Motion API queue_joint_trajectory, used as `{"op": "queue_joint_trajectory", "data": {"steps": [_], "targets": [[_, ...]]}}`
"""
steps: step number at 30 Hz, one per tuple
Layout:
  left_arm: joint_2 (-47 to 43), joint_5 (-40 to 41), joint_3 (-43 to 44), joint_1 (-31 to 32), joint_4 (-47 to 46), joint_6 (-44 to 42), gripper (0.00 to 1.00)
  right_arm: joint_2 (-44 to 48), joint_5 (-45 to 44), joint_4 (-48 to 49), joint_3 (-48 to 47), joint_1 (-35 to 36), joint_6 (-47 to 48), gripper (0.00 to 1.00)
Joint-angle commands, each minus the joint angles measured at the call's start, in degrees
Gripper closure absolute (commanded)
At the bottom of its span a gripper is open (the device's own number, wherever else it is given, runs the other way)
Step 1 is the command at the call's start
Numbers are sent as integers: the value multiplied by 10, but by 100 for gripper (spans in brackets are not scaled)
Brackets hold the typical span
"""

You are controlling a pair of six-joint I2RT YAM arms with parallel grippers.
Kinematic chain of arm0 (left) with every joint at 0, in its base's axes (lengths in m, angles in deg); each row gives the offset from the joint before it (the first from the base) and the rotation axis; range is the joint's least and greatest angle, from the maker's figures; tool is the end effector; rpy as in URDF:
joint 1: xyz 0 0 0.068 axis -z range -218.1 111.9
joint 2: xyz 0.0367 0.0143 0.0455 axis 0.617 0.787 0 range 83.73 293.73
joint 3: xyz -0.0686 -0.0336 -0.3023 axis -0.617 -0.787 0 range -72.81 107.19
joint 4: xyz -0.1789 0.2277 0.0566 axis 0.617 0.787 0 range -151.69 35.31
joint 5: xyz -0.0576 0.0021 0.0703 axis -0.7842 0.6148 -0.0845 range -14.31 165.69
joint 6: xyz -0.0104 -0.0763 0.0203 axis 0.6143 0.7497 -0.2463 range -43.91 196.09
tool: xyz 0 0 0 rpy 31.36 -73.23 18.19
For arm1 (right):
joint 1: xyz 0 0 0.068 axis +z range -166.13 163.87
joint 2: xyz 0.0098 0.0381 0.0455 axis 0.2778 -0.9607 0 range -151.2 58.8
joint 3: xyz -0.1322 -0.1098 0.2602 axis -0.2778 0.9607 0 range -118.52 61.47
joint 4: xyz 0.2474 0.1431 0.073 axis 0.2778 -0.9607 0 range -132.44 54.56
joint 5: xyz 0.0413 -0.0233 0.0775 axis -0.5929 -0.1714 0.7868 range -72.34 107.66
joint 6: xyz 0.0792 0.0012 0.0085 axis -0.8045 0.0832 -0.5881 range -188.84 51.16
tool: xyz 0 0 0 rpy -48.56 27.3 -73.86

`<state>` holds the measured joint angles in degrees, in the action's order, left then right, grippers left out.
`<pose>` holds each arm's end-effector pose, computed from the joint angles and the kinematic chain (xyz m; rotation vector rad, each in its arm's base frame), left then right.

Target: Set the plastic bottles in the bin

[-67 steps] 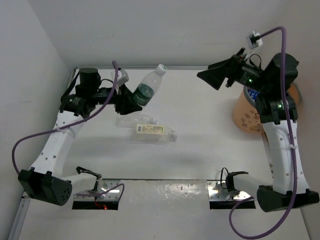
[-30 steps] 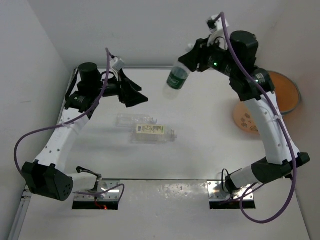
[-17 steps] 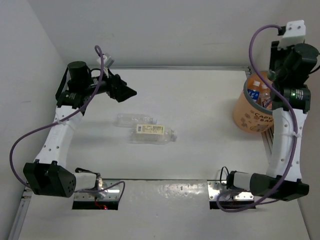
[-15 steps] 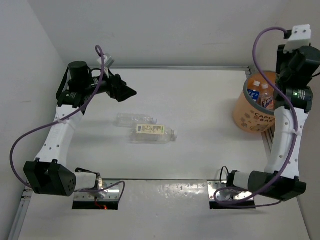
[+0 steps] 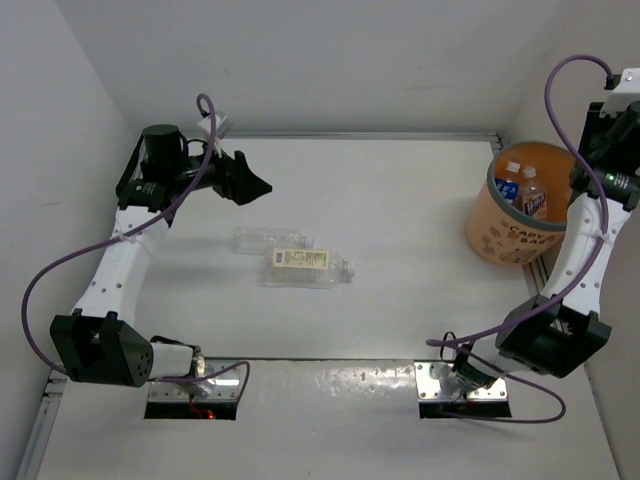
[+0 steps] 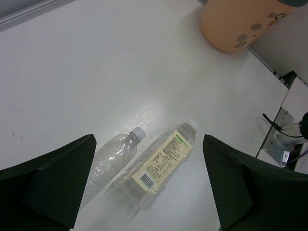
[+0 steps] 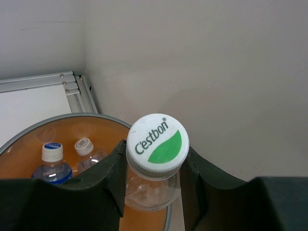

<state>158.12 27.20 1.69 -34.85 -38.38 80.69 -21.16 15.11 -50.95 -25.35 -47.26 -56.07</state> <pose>0.3251 -0.0698 0.4200 0.5301 1.8659 -0.9193 0.3231 -0.1987 0.4847 0.3139 1.7312 -0.6015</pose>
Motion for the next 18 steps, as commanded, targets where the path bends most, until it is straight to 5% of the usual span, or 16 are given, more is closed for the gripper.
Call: {"op": "queue_joint_trajectory", "data": {"steps": [1,3,4,7,14,18], "targets": [[-4,17,18,-1,9,-27,0,-25,6,23,-37,-4,-22,92],[-4,28,18,-1,16,-33,0,-33,4,14,-41,-9,-24,78],[-4,42,18,-1,16,-33,0,-34,7,14,-41,-10,-26,57],[1,66,18,-1,21,-33,0,-40,5,2,-42,-13,-28,21],[26,128,40,-49,59,-39,0,-32,78,-115,-135,-12,-77,8],[73,146,87,-83,152,-147,0,2,153,-170,-179,5,-101,8]]}}
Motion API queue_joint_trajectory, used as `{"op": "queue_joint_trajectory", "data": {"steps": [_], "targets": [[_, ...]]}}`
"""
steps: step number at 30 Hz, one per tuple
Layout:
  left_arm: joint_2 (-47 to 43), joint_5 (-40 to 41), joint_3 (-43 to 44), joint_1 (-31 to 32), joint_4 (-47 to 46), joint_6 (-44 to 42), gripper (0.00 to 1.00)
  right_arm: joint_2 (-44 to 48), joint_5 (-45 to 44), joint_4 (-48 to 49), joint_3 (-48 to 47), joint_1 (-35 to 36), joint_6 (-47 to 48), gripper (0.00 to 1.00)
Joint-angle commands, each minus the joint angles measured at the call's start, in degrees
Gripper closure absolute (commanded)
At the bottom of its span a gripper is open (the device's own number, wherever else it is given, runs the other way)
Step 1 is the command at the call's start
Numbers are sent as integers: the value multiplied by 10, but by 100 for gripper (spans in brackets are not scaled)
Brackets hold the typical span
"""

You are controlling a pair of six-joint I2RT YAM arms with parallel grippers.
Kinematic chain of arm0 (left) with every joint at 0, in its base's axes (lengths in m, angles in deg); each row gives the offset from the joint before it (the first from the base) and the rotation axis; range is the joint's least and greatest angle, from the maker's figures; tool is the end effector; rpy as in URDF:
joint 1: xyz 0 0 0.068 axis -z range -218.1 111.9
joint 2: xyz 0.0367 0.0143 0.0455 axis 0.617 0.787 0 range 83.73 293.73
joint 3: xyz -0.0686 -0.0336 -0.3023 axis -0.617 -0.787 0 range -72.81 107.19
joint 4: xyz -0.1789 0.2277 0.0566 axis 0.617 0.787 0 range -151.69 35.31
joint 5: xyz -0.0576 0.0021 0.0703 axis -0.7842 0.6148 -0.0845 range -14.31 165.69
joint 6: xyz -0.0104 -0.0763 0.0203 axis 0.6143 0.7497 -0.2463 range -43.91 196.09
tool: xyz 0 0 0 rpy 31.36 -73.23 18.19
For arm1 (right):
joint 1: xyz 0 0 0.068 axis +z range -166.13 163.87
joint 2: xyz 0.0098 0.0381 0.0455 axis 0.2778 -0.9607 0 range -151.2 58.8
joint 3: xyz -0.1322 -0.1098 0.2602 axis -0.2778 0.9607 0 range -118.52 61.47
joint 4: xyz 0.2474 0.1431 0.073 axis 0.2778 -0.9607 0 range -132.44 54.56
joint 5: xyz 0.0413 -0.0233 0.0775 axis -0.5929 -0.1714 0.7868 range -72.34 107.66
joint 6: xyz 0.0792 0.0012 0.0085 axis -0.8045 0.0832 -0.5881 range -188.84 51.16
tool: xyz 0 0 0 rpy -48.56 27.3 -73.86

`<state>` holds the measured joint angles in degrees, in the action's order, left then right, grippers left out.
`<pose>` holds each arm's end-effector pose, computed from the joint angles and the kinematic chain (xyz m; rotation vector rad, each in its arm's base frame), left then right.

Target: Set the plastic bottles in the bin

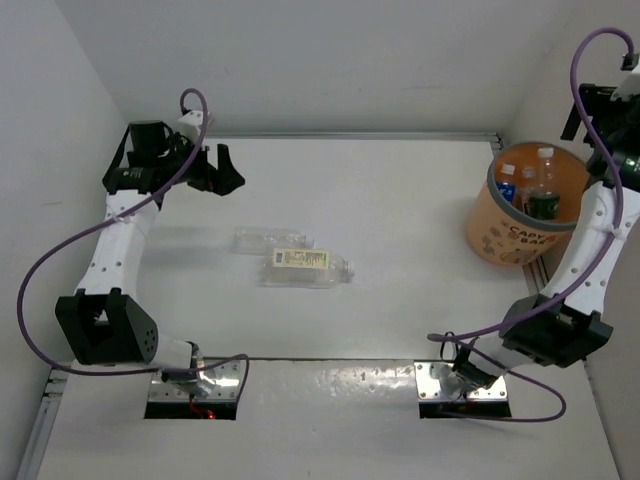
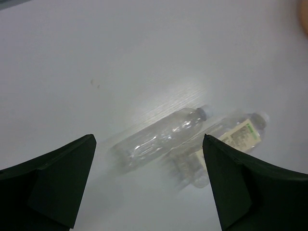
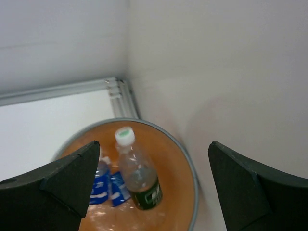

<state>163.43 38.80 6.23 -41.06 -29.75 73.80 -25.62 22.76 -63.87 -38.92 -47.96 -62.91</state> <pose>0.3572 -0.0227 0.4002 0.3606 2.0434 -0.6288 0.3283 -0.1966 0.5204 0.3413 1.7719 -0.3927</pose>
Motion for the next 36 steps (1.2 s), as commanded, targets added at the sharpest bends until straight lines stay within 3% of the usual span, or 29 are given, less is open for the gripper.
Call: {"op": "queue_joint_trajectory", "data": {"steps": [1,5,12,17,19,24,28,36], "targets": [[33,38,64,-20,117,-137,0,51,90,-62,-47,17,-41,9],[91,103,72,-42,186,-205,3,91,177,-123,-20,50,-55,15],[100,102,-43,-22,128,-214,4,171,188,-133,92,114,-88,15],[113,49,-55,11,128,-355,4,167,189,-176,106,129,-71,15],[113,29,-80,18,82,-402,4,172,195,-181,112,130,-70,15],[133,61,-93,65,75,-556,4,173,200,-199,110,140,-66,15],[171,90,-93,89,94,-625,4,171,199,-203,110,143,-66,15],[261,117,-57,115,71,-608,5,174,193,-211,122,155,-71,13]]}}
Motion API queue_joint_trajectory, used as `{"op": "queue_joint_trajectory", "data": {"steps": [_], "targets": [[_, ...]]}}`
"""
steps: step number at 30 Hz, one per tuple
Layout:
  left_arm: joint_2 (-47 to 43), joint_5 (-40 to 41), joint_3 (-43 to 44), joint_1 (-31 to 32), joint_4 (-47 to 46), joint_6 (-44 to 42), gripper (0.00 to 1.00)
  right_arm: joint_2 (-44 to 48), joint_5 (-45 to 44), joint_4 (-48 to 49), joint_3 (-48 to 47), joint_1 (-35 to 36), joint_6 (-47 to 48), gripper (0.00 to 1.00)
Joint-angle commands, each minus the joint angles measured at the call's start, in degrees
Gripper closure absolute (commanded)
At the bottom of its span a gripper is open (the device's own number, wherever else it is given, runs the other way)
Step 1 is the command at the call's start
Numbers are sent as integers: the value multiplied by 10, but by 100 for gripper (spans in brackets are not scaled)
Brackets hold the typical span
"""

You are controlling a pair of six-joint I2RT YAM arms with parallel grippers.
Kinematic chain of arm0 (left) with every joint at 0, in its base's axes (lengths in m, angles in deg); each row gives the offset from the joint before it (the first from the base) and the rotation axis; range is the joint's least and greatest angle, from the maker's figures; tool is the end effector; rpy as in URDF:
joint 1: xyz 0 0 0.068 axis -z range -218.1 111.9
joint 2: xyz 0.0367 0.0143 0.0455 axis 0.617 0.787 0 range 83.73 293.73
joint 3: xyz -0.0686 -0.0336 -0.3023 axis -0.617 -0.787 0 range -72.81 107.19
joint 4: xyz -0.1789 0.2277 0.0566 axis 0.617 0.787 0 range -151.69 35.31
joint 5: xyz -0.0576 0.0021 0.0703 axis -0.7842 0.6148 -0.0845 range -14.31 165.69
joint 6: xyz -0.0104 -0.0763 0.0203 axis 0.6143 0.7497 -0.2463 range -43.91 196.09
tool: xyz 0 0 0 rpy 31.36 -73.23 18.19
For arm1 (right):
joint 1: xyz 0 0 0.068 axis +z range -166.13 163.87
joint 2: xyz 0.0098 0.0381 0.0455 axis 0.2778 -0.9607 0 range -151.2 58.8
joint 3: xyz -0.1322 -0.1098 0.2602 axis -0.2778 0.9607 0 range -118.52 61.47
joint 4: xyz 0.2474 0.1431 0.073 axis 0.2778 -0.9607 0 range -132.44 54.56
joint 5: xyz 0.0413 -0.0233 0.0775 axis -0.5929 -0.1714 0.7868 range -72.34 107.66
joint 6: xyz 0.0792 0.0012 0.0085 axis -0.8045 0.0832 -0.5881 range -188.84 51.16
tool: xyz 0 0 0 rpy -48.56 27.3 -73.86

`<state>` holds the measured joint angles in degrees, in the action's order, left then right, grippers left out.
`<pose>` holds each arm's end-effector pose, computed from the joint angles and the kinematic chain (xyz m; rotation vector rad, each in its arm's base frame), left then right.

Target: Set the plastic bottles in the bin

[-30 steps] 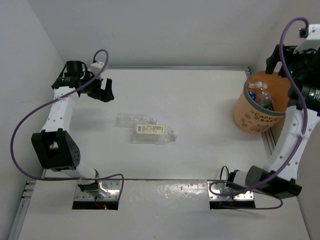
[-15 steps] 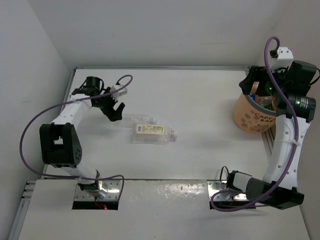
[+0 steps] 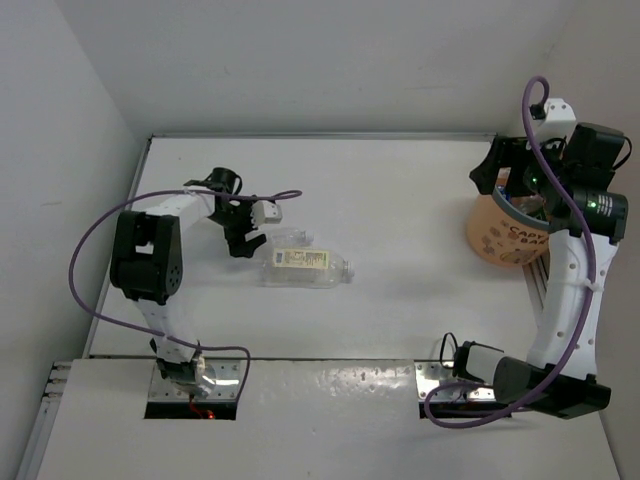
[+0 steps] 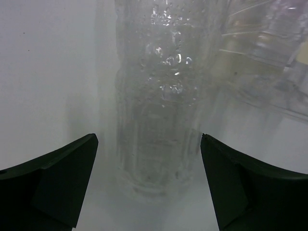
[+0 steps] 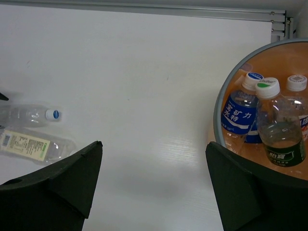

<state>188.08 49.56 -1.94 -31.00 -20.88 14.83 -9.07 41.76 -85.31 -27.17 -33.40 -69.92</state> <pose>0.3926 -0.0793 0.1730 1.5695 2.1596 -0.3837 0.2622 -0.0522 0.4844 0.0721 2.0394 0.2602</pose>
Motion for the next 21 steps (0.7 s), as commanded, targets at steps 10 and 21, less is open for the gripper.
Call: {"op": "queue_joint_trajectory", "data": {"steps": [10,21], "targets": [[7,6,39,-35,-58,67,63,27,6,10,27,38,6,15],[-195,-258,110,-88,-14,277,68,42,125,160,34,105,-181,15]]}}
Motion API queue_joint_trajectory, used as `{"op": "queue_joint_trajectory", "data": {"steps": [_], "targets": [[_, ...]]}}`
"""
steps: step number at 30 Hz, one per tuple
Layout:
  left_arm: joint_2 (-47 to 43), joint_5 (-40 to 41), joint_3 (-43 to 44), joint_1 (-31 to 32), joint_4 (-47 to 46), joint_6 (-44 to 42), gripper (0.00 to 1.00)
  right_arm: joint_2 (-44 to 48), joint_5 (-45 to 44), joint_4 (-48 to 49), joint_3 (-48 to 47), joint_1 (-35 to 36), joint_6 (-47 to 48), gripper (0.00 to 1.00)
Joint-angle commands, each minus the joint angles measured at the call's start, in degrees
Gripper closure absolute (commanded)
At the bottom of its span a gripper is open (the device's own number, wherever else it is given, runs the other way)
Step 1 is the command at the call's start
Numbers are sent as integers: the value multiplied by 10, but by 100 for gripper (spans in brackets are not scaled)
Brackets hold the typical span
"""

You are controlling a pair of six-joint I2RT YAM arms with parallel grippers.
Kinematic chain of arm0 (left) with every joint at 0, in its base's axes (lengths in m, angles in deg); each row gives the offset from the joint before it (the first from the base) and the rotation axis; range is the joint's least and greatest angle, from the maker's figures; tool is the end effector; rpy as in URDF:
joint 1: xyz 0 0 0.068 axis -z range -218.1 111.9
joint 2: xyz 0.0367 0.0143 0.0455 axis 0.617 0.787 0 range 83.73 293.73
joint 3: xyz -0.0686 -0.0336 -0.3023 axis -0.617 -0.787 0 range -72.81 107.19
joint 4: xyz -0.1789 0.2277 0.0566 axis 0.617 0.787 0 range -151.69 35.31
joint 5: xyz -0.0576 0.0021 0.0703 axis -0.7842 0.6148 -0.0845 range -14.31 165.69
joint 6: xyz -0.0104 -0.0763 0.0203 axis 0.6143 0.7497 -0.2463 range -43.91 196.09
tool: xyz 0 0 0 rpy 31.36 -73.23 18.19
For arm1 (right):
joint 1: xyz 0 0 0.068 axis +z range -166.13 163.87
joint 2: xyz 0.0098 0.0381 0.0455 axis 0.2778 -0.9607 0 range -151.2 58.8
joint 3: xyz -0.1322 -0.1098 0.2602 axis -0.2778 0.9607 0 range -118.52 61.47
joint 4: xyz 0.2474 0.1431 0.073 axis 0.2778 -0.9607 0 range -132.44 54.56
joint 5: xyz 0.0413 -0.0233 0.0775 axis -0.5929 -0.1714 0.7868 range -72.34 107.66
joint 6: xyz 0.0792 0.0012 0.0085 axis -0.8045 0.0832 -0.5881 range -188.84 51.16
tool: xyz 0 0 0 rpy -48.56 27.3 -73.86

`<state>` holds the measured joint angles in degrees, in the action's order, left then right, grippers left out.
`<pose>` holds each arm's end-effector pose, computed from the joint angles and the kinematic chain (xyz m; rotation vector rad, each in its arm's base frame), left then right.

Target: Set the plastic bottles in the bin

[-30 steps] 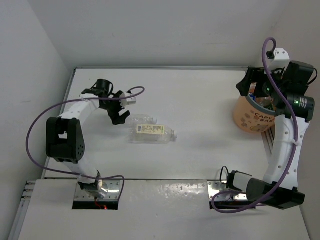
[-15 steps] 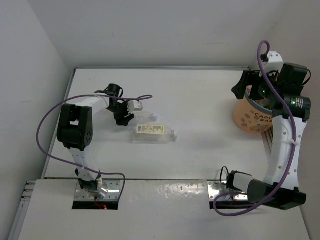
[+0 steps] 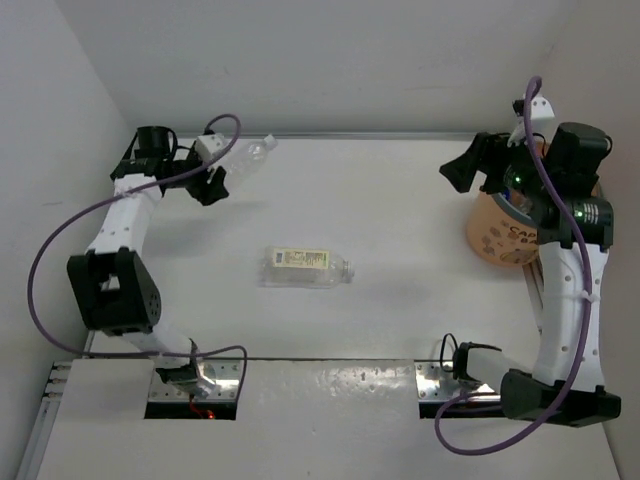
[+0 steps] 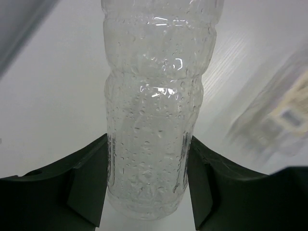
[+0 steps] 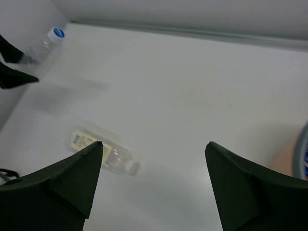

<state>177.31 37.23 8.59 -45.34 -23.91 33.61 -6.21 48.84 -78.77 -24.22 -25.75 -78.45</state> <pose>0.4103 0.0092 0.3188 0.9408 2.0308 -0.3626 0.2576 -0.0077 0.4933 -0.0310 1.9427 0.5328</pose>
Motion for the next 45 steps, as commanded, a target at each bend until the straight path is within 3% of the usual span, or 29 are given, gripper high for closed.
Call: {"op": "queue_joint_trajectory", "data": {"steps": [1,3,6,7,10,22,30,33,34,35,37,38,40,45], "targets": [[-101,-157,4,90,10,113,68,15,60,149,15,36,-134,15],[-120,-173,4,127,-9,167,68,16,66,190,18,58,-187,15],[-164,-192,-26,182,-143,334,68,-9,63,230,-19,109,-240,15],[-175,-192,-43,203,-229,423,68,-16,62,232,-47,125,-246,15],[-183,-192,-30,237,-272,487,68,-55,58,222,-73,156,-266,15],[-149,-192,2,291,-278,494,67,-117,53,250,-93,208,-298,12],[-126,-197,18,309,-278,494,67,-163,25,243,-136,263,-265,13],[-121,-197,18,315,-278,494,67,-172,26,243,-136,266,-263,37],[-121,-197,18,315,-278,494,67,-173,27,246,-135,265,-263,59],[-121,-197,18,315,-278,494,65,-179,27,244,-135,265,-262,70],[-121,-197,18,315,-278,494,45,-173,22,237,-131,267,-255,88],[-121,-191,18,315,-278,494,35,-168,17,234,-130,264,-248,93],[-121,-173,18,315,-272,502,0,-164,6,219,-133,267,-236,100],[-126,-101,29,264,-228,482,0,-134,-61,148,-177,229,-117,100]]}}
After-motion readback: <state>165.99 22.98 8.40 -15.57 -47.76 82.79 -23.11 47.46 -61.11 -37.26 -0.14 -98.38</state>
